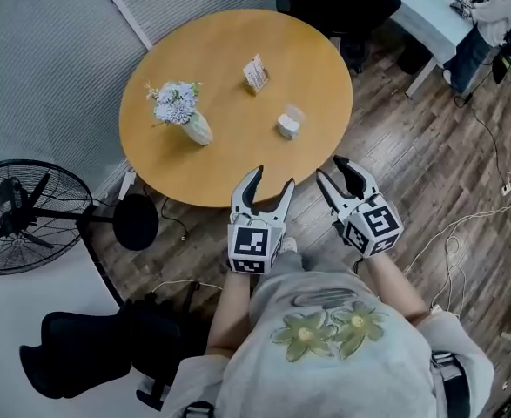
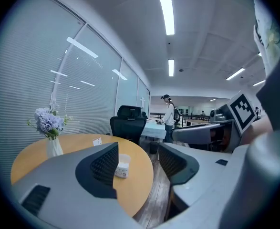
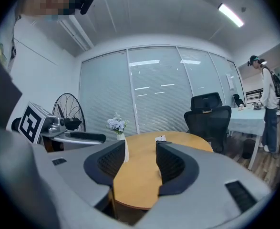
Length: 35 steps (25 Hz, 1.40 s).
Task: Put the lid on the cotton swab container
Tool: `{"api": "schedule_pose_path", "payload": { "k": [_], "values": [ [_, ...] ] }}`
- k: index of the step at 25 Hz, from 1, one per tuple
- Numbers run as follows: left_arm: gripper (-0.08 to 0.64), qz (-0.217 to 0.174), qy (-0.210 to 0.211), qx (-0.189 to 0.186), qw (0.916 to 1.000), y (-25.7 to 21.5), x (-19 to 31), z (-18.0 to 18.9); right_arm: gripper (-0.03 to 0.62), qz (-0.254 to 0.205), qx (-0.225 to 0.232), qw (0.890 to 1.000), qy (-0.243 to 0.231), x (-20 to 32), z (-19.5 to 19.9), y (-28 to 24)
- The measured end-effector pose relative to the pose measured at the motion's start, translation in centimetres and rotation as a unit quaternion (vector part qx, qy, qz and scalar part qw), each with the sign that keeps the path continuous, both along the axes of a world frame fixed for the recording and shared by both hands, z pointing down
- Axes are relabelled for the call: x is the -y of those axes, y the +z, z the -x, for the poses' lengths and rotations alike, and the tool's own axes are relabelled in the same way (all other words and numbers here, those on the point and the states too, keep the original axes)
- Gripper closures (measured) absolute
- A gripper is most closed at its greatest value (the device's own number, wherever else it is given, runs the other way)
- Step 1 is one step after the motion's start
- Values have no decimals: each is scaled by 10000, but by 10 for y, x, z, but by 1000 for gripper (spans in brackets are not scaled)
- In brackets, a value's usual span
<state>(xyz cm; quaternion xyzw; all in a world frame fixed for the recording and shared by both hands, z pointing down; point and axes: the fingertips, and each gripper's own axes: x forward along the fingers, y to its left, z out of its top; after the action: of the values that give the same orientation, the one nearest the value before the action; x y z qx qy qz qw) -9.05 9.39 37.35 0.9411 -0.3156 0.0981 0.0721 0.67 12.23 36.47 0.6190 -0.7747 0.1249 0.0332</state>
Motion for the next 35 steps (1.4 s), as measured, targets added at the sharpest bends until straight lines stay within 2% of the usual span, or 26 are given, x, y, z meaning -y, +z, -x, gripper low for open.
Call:
{"api": "schedule_pose_path", "payload": {
  "k": [3,8,14,19,25,35],
  "values": [
    [281,110,56,111,9999,14,11,4,362,66,-29,10000,55,9,2,6],
    [239,169,173,204,9995,29,28,-1,362,217,31,9997,110,22,0,18],
    [239,243,208,414,9986,42,42,-8,362,339,221,9991,132,40,-9,29],
    [198,262,332,624,9972,49,59,-29,362,444,391,9982,50,64,-24,38],
    [196,390,314,810,9955,63,86,-53,362,578,488,9970,-145,97,-45,44],
    [196,539,289,1483,9870,113,116,-84,362,971,857,9906,-449,134,-75,68]
  ]
}}
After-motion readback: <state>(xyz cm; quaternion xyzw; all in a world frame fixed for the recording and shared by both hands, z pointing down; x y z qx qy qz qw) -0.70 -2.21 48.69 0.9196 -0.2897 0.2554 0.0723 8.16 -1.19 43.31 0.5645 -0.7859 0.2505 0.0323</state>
